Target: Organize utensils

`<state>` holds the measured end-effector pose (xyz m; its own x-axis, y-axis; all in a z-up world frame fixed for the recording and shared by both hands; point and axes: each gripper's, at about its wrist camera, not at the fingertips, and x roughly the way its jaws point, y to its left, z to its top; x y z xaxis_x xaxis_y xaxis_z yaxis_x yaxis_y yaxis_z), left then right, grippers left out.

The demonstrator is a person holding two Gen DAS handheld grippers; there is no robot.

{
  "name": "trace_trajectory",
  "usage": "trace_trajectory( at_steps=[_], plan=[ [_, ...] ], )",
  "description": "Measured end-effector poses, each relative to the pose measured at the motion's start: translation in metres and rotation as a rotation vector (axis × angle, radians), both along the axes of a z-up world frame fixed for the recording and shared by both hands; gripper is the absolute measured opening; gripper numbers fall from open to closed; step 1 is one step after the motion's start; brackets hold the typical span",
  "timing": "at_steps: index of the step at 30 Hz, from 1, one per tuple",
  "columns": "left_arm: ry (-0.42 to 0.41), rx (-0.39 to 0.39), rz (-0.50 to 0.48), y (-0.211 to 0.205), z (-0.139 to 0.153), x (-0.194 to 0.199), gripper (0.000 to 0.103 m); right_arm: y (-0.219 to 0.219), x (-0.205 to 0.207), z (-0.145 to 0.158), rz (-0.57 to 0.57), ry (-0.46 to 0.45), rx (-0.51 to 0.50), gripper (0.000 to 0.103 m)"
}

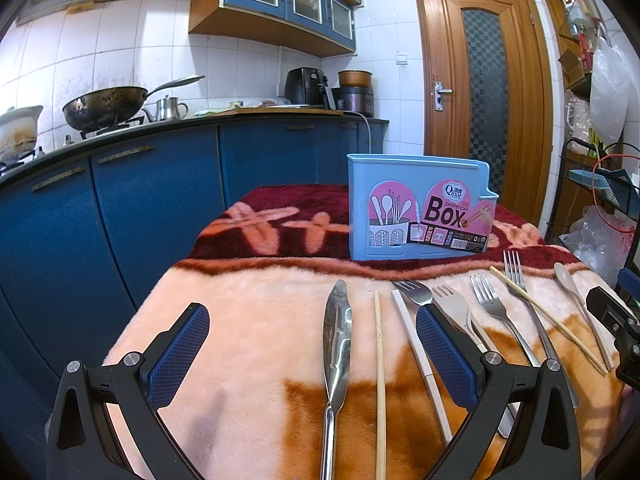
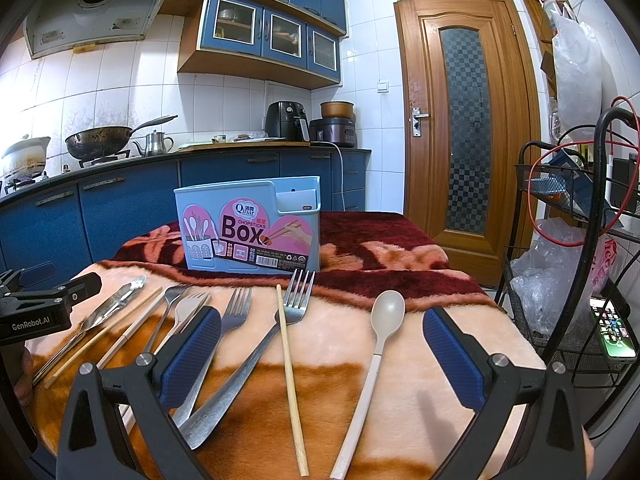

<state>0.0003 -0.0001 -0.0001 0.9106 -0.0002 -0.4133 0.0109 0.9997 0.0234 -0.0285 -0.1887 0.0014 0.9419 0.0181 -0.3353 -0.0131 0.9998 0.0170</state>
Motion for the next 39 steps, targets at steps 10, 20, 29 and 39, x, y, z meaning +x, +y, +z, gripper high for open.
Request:
trace_trajectory(
  at_steps=[10,20,29,39],
  plan=[
    [0.0,0.0,0.0,0.0,0.0,0.0,0.103,0.0,0.0,0.0,0.0,0.001,0.0,0.103],
    [0.003,0.001,0.004,0.0,0.0,0.0,0.103,-0.001,0.0,0.0,0.0,0.004,0.0,0.103],
    [0.031,0.0,0.032,-0.001,-0.001,0.005,0.103,0.001,0.003,-0.001,0.006,0.016,-0.006,0.103],
    [0.086,0.036,0.008,0.009,0.018,0.008,0.103,-0.01,0.021,0.008,0.047,0.203,0.031,0.103]
  ],
)
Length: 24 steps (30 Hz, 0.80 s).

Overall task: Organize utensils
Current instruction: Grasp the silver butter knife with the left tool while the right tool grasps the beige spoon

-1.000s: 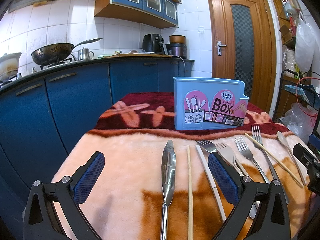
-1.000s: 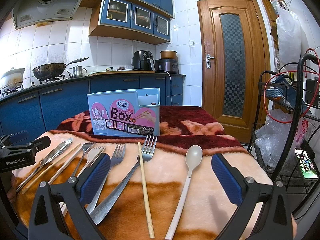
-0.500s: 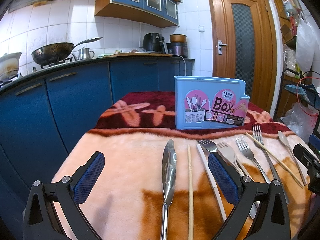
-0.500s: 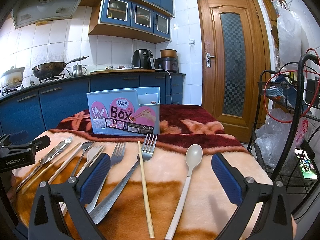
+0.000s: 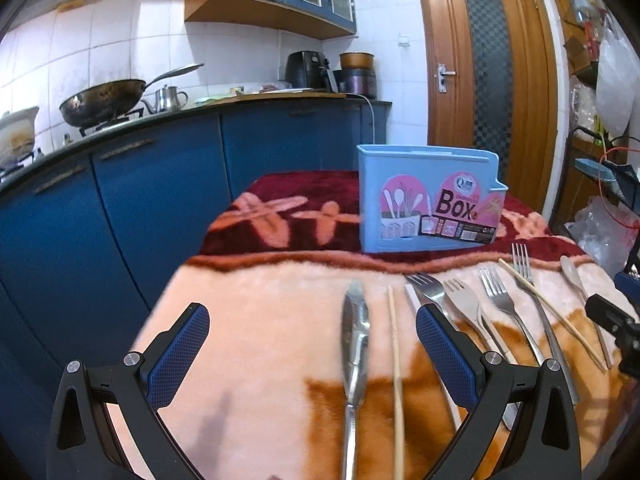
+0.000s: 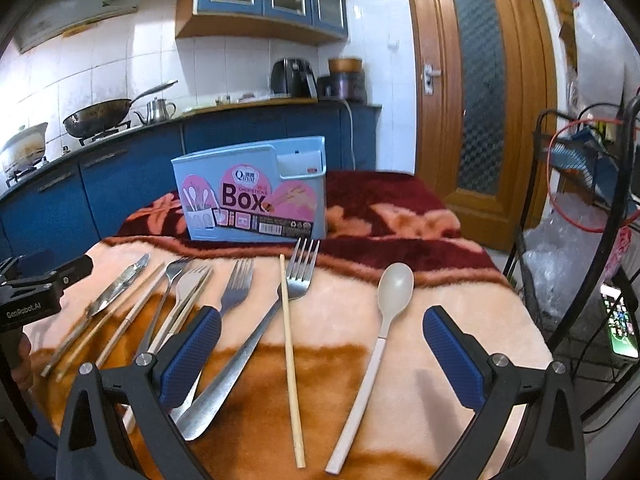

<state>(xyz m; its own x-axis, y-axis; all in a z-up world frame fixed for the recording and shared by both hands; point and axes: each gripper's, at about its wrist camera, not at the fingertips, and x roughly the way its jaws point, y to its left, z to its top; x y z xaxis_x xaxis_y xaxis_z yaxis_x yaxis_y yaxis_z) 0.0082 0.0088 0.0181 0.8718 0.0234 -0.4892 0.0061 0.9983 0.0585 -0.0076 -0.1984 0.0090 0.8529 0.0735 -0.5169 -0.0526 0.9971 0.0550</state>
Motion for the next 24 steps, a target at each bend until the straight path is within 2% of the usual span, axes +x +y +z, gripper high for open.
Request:
trace_trajectory(
  at_steps=[6,11,13,16,18,19,22,24],
  plan=[
    [0.123,0.001,-0.022,0.013,0.013,0.017,0.103,-0.02,0.023,0.009,-0.009,0.207,0.032,0.103],
    [0.299,0.007,-0.105,0.01,0.001,0.033,0.101,-0.035,0.045,0.003,-0.037,0.385,-0.005,0.103],
    [0.345,0.027,-0.132,0.005,-0.006,0.035,0.099,-0.041,0.049,0.0,-0.037,0.426,0.007,0.098],
    [0.414,0.039,-0.163,0.0,-0.014,0.04,0.092,-0.046,0.057,-0.005,-0.038,0.48,0.02,0.085],
    [0.461,0.045,-0.175,-0.002,-0.019,0.043,0.08,-0.046,0.061,-0.009,-0.024,0.521,0.019,0.072],
    [0.482,0.044,-0.177,-0.002,-0.02,0.045,0.077,-0.045,0.062,-0.012,-0.012,0.545,0.015,0.069],
    [0.558,0.014,-0.191,0.001,-0.026,0.053,0.064,-0.04,0.066,-0.013,0.006,0.573,-0.025,0.062],
    [0.598,-0.005,-0.201,0.003,-0.03,0.057,0.058,-0.039,0.068,-0.012,0.008,0.576,-0.044,0.05]
  ],
)
